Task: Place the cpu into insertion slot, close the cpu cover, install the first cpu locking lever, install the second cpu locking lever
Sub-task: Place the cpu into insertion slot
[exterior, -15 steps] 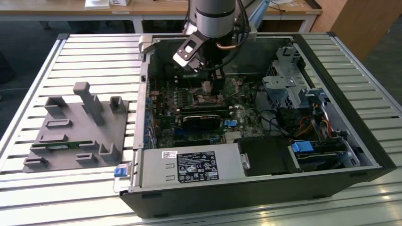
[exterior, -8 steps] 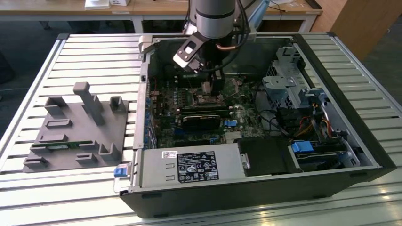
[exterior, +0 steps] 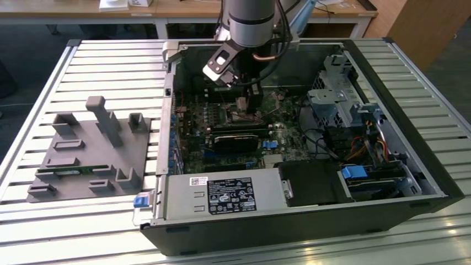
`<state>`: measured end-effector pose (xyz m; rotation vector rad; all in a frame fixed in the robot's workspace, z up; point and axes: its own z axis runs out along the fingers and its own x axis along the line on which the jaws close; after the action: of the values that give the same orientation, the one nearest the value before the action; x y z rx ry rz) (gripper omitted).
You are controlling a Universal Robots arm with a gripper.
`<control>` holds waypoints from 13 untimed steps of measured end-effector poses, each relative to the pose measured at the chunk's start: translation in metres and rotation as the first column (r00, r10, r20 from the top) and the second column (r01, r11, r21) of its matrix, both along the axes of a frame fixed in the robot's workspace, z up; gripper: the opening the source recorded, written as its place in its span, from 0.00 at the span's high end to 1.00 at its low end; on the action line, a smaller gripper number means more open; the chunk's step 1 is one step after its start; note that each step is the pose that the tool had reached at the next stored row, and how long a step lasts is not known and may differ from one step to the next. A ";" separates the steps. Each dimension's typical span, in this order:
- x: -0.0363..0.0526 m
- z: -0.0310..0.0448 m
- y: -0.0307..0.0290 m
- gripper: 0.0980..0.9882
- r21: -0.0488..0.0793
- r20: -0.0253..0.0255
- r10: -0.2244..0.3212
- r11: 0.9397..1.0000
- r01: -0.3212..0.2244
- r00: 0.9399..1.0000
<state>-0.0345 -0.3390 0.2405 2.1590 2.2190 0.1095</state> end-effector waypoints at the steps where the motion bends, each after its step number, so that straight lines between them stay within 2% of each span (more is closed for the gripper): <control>1: 0.0000 -0.0008 0.0010 0.50 0.000 0.000 0.000 1.000 0.000 1.000; 13: -0.0045 -0.0118 0.0067 0.50 0.000 0.000 0.000 1.000 0.000 1.000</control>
<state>-0.0390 -0.3323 0.2287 2.1590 2.2191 0.1097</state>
